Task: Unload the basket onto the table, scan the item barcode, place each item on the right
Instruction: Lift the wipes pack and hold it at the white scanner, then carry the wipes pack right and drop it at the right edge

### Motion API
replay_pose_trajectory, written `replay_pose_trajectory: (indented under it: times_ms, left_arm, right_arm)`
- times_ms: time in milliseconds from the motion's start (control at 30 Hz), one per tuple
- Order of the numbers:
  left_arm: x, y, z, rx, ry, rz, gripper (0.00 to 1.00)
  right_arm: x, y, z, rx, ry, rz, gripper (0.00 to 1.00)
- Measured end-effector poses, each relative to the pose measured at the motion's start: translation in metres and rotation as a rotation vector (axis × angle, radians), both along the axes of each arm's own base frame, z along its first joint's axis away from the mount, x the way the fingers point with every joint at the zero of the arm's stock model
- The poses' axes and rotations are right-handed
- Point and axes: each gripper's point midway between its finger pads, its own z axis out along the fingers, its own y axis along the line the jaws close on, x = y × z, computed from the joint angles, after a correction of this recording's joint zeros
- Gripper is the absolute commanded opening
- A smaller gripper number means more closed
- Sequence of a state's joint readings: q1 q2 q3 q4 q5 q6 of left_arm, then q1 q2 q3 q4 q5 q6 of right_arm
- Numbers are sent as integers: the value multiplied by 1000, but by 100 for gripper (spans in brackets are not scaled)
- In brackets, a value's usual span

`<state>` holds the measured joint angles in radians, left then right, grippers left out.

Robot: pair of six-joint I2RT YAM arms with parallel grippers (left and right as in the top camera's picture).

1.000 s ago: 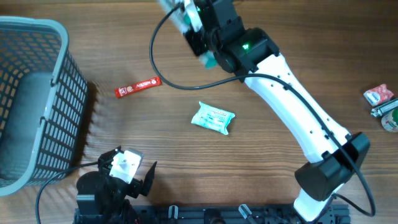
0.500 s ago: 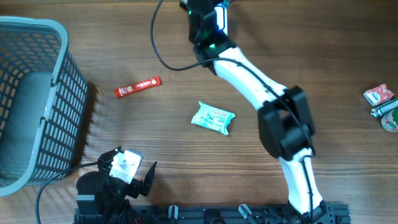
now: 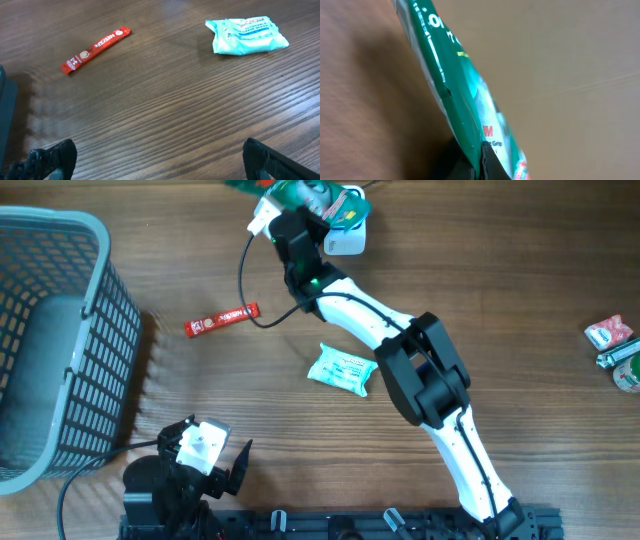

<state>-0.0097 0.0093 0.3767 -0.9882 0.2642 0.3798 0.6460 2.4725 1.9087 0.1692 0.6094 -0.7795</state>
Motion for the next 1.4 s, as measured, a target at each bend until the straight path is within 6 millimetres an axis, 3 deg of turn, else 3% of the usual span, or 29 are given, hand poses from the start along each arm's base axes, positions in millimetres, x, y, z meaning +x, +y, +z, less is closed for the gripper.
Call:
replay_pose_trajectory:
  times_ms: [167,333,400,467,533,600,633,667,733,800,867,967,1067,1133,1167,1200,1233,1267,1333,1400]
  left_arm:
    - [0,0,0,0,0,0,100]
    - [0,0,0,0,0,0,100]
    - [0,0,0,0,0,0,100]
    - [0,0,0,0,0,0,100]
    - [0,0,0,0,0,0,100]
    - [0,0,0,0,0,0,100]
    - [0,0,0,0,-1,0,100]
    - [0,0,0,0,-1,0,100]
    - [0,0,0,1,0,0,100]
    - [0,0,0,0,0,0,100]
    - [0,0,0,0,0,0,100]
    - [0,0,0,0,0,0,100]
    - [0,0,0,0,0,0,100]
    - [0,0,0,0,0,0,100]
    - [0,0,0,0,0,0,100]
    - [0,0,0,0,0,0,100]
    - [0,0,0,0,0,0,100]
    - [0,0,0,0,0,0,100]
    - [0,0,0,0,0,0,100]
    - [0,0,0,0,0,0,100]
  right_arm:
    - [-4,6,-5,130,22,-24,4]
    - [-19,-11,-25,162,135,-123,4]
    - [-29,-28,-16,176,171,-198,4]
    - [-38,-53,14,210,175,-294,4]
    - [-51,-99,58,261,166,-428,4]
    - [-67,-156,96,318,161,-576,4]
    - [-75,-190,111,348,154,-660,4]
    - [-84,-238,127,393,133,-779,4]
    - [-99,-321,136,451,100,-995,4]
    - [-117,-409,127,504,69,-1229,5]
    - [-131,-474,104,583,71,-1386,4]
    - [-151,-536,62,668,107,-1530,4]
    - [-181,-582,6,704,204,-1672,4]
    - [-191,-594,-11,749,247,-1707,4]
    - [-192,-596,-12,783,259,-1706,20]
    - [-191,-595,-11,802,264,-1698,48]
    - [-189,-592,-10,820,268,-1692,93]
    - [-187,-584,-9,837,300,-1674,100]
    - [-176,-560,0,895,348,-1608,100]
    - [-163,-519,21,963,415,-1488,100]
